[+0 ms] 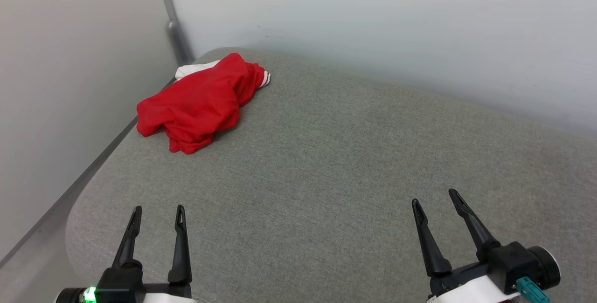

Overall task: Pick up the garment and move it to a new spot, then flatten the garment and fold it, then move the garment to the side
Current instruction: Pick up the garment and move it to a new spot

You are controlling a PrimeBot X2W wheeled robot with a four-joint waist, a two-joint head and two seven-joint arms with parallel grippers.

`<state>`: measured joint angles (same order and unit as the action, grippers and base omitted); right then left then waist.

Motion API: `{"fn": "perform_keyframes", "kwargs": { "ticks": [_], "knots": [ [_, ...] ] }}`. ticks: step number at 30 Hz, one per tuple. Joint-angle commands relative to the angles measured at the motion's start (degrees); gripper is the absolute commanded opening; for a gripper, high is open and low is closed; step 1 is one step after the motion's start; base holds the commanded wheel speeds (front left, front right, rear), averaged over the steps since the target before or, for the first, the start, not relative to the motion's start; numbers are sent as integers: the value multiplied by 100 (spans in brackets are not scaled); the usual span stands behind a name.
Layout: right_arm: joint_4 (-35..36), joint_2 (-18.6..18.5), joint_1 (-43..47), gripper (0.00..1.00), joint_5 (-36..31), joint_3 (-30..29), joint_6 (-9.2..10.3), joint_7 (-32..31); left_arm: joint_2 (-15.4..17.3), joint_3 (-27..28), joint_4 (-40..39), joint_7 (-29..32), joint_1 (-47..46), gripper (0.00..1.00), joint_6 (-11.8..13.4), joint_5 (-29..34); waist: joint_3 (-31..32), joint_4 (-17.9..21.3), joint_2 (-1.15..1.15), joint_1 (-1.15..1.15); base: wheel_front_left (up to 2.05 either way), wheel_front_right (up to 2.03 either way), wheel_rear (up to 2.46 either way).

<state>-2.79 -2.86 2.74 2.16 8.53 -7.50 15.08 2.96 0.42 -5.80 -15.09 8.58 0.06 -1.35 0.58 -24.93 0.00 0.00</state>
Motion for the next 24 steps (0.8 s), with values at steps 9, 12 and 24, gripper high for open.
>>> {"fn": "perform_keyframes", "kwargs": {
  "ticks": [9, 12, 24],
  "knots": [
    [190, -4, -128, 100, -135, -13, 2, 14, -10, 116, 129, -12, -212, 100, -6, -426, -396, 167, 0, 0, 0, 0, 0],
    [294, -4, -237, 100, -310, -25, 2, 14, 2, 356, 226, -12, -516, 100, -218, -603, -742, 264, 0, 0, 0, 0, 0],
    [878, -6, -814, 100, -1037, -196, 2, 14, 1490, 735, 1780, 244, -3034, 100, -745, -2049, -2507, 825, 0, 0, 0, 0, 0]
  ]
}}
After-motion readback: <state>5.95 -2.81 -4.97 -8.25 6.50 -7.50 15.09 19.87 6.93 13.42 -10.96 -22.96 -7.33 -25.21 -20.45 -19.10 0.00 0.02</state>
